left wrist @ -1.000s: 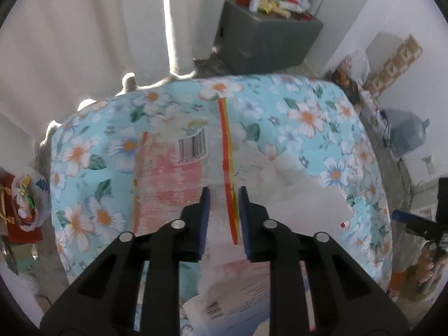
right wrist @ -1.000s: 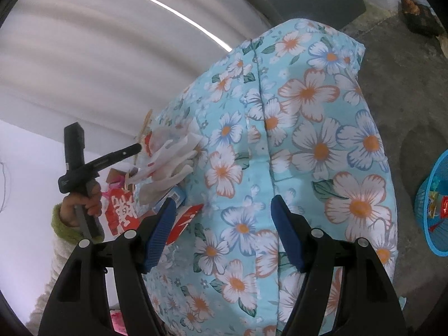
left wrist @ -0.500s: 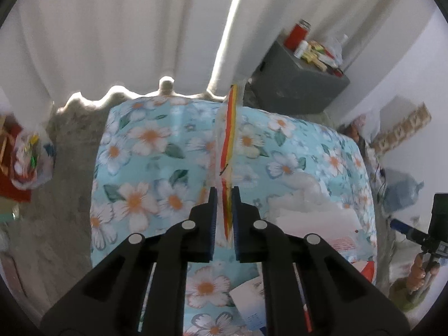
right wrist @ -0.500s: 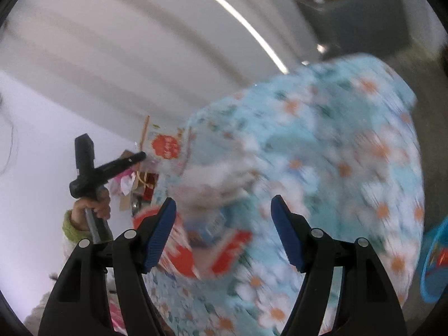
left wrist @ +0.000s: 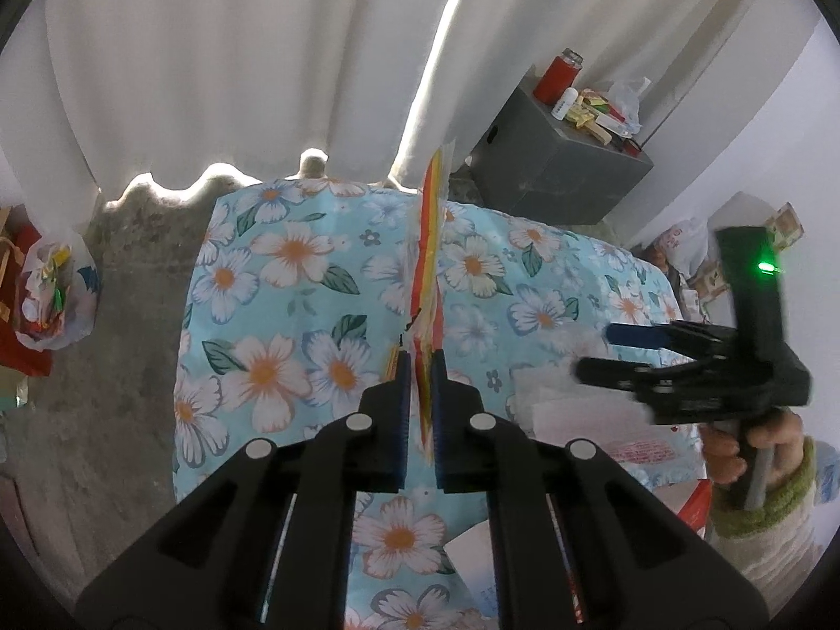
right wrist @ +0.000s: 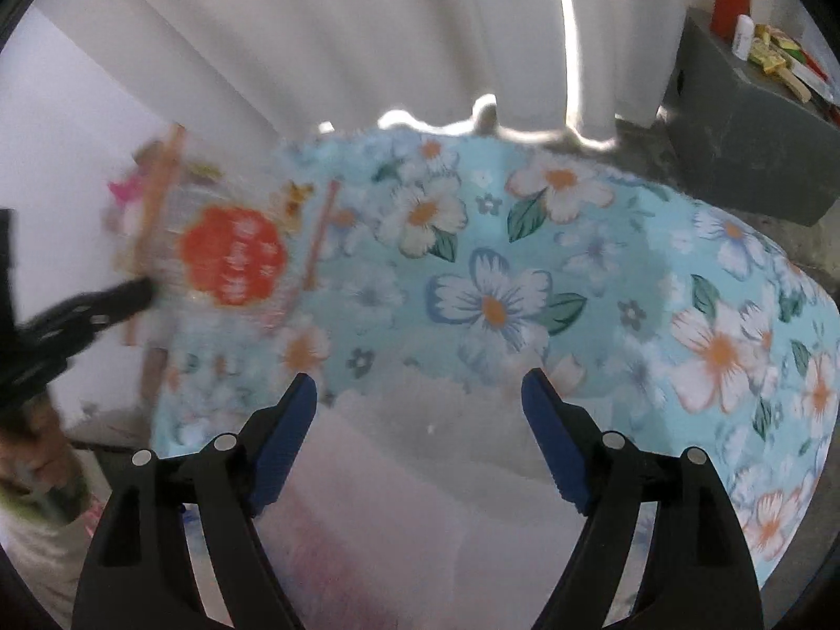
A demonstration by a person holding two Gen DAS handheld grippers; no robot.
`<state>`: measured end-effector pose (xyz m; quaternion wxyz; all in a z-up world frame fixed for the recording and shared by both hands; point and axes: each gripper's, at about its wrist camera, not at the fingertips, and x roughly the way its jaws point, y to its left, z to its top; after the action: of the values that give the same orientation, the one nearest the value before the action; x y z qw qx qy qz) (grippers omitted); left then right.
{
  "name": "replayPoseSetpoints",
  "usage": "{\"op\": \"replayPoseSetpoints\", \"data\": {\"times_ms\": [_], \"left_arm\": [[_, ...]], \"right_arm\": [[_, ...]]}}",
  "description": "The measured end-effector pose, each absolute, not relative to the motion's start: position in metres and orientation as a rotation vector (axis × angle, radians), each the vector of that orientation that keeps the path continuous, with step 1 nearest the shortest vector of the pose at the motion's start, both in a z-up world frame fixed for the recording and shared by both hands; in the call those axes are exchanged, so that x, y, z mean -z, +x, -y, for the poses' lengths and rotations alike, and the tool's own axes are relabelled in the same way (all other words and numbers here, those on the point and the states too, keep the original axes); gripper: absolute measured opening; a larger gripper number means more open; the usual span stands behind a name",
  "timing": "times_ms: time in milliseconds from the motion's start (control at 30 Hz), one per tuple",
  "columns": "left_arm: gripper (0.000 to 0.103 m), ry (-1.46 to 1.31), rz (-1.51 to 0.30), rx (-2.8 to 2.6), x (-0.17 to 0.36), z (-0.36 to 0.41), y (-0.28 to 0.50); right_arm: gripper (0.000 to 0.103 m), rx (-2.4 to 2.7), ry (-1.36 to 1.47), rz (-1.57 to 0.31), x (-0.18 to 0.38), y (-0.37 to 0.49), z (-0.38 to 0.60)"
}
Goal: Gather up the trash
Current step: 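Lift the clear packaging with the left tool while the right tool grasps a clear plastic cup, then carry the clear packaging and clear cup over the blue wastebasket with both tools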
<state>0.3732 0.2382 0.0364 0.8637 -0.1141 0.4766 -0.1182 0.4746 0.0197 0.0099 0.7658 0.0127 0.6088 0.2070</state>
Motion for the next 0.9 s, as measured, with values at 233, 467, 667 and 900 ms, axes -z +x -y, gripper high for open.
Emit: {"op": "replayPoseSetpoints", "data": {"times_ms": [233, 467, 667, 900], "left_arm": [[0.002, -0.227, -0.990, 0.261, -0.038, -0.238, 0.372], [0.002, -0.220, -0.985, 0.265, -0.037, -0.237, 0.373], [0.002, -0.214, -0.966, 0.277, -0.042, -0.235, 0.372], [0.001, -0.182, -0.937, 0.279, -0.049, -0.230, 0.366]], "right_arm": [[0.076, -0.423, -0.022, -1.360, 0.006, 0.479, -0.027], [0.067, -0.417, 0.014, -1.311, 0.001, 0.478, -0.013], [0.067, -0.432, 0.080, -1.205, -0.025, 0.472, 0.008], [0.067, -0.408, 0.076, -1.043, -0.063, 0.461, 0.017]]}}
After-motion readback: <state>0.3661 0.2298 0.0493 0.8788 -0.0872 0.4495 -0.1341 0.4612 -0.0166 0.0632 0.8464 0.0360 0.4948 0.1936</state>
